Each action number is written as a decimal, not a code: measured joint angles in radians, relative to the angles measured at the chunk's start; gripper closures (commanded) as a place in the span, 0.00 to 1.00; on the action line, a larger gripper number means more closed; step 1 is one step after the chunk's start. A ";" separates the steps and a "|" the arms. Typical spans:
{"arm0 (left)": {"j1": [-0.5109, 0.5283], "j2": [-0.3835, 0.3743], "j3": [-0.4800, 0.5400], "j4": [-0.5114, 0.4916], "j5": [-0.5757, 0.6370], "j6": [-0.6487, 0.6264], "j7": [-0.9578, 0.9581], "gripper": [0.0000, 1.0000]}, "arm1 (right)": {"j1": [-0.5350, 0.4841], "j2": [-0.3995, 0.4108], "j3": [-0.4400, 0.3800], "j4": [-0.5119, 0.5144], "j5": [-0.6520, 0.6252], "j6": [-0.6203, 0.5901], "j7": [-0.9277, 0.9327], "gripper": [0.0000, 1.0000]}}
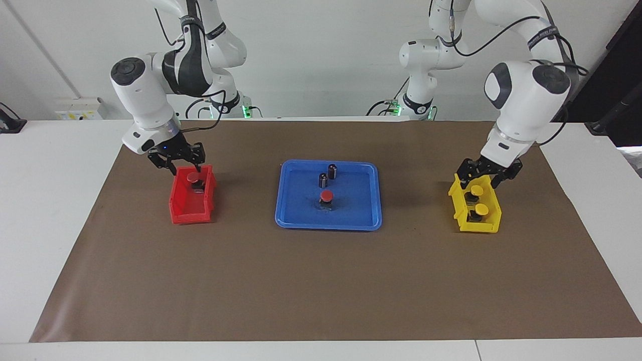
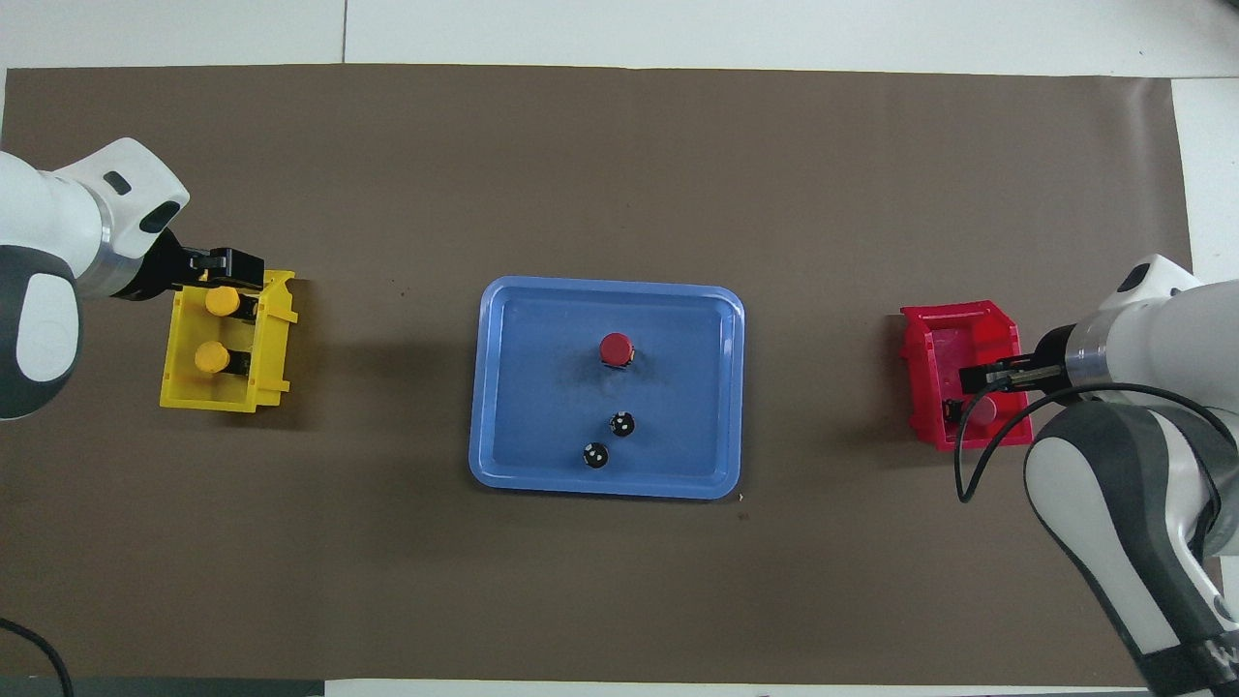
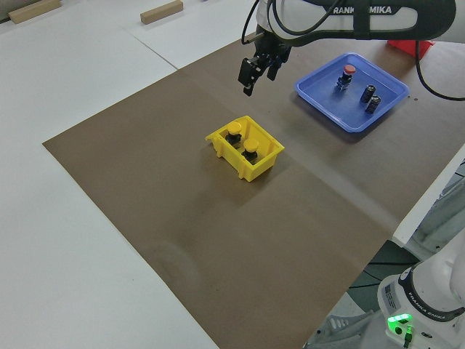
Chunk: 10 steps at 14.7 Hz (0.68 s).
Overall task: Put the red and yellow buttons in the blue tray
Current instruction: 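Grasp a yellow button with the left gripper while the right gripper grasps a red button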
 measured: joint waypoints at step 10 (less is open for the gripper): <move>0.065 0.114 0.006 0.007 0.000 0.089 0.032 0.21 | -0.010 0.027 -0.003 -0.092 0.000 0.117 0.000 0.44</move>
